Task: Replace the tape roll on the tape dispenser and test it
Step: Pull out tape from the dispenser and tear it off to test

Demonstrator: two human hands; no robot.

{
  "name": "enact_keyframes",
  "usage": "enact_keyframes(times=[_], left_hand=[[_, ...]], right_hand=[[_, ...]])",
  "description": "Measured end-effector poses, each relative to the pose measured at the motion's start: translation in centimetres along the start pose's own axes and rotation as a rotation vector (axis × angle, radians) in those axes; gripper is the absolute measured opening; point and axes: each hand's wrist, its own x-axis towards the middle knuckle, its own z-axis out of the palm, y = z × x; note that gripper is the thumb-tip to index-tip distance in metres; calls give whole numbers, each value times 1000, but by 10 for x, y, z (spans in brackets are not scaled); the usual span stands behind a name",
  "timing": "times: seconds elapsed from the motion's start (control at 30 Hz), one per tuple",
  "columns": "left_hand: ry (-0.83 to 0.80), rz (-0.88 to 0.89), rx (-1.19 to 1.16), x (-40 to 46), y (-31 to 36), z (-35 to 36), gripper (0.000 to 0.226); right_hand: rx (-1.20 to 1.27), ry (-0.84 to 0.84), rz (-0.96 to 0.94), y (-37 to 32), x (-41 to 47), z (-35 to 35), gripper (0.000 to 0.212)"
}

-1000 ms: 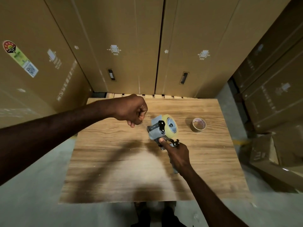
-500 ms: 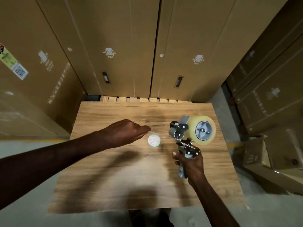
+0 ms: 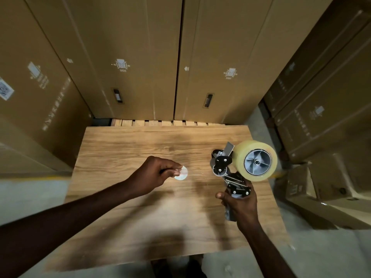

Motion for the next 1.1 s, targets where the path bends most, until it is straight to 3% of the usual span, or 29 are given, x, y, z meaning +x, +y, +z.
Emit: enact_keyframes(times=[0.07,0.13,0.23,0.37,0.47,0.6,0.8,0.97,1.1], left_hand=[[-39,-67,-113,-4,-5,3,26],[-66,-182,-369,-7,-9,5,36],[63,-331,-627,-6,-8,11,26],[243,-578,-733,3,4,20,40],[307,-692,-852,8,2,24,30],[340,-766,-897,10,-7,28,14],[326,-829,-881,13,-16,43,20],[275,-855,-808,20,-29,63,26],[267,-884,-788,21,-33,78,28]], right_hand=[[-13,5,-22,-2,-3,-1,72],[-31,13,-56,-4,-5,-3,73],[-65,8,-111,-9,-8,-3,70],[-127,4,-195,-5,-12,-4,67],[-203,-23,-227,-6,-16,-4,61],[-187,-92,-211,-3,-26,-3,47],[-159,-133,-55,24,-37,-23,26],[-296,-161,-105,44,-50,-35,28],[-355,-117,-139,56,-49,-46,42]])
